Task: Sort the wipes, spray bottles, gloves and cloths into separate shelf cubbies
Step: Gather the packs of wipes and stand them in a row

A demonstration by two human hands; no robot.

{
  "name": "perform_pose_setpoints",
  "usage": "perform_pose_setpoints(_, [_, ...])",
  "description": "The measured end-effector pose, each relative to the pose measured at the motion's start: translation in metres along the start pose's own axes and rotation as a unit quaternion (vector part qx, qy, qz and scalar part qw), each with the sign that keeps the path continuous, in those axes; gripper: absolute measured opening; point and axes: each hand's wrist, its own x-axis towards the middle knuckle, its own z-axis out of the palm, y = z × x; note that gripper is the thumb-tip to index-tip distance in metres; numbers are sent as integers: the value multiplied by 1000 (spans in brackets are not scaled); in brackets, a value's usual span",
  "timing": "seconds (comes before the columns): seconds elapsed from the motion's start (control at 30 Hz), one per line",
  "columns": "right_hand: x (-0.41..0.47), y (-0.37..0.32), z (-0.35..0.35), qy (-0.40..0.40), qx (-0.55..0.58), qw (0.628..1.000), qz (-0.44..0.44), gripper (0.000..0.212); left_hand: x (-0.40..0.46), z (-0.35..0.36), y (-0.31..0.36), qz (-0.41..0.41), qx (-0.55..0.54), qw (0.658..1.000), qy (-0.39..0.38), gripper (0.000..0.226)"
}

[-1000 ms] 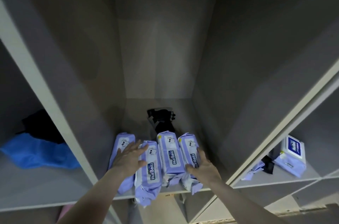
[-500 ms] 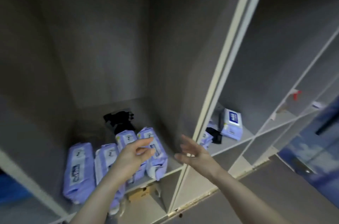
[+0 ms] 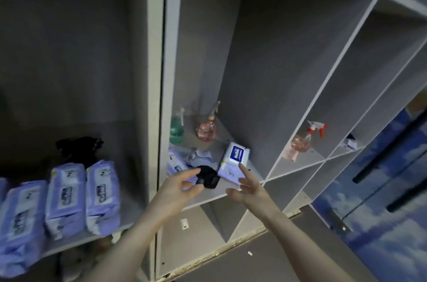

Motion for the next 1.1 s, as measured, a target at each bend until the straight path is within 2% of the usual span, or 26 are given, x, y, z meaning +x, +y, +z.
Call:
perform_pose_setpoints(0.17, [47, 21, -53, -35, -35, 998, 35, 79, 52, 48, 4, -32, -15, 998, 56, 43])
perform_pose_setpoints(0.3, [93, 32, -70, -65, -29, 995, 63, 77, 93, 70, 2, -61, -1, 997, 48, 49])
perform_pose_setpoints(0.47, [160, 56, -77, -89, -7, 993, 79, 57, 165, 90, -6, -94, 5, 995, 31, 53])
perform_pose_setpoints(0.53, [183, 69, -77, -87, 26, 991, 100, 52, 192, 102, -13, -117, 12, 993, -2, 56])
perform_pose_setpoints(0.67, [220, 100, -71, -77, 140, 964, 213, 23, 239, 123, -41, -149, 25, 988, -39, 55])
perform_pose_setpoints(0.77, [227, 113, -66, -67, 186, 944, 265, 21, 252, 136, -58, -170, 42, 984, -33, 57])
perform_pose_setpoints(0.97, [239, 122, -65, -49, 210, 937, 275, 26, 258, 146, -78, -165, -16, 986, 16, 56])
perform_pose_setpoints(1.1, [228, 116, -65, -90, 201, 950, 222, 21, 245, 139, -71, -150, -55, 987, 26, 59])
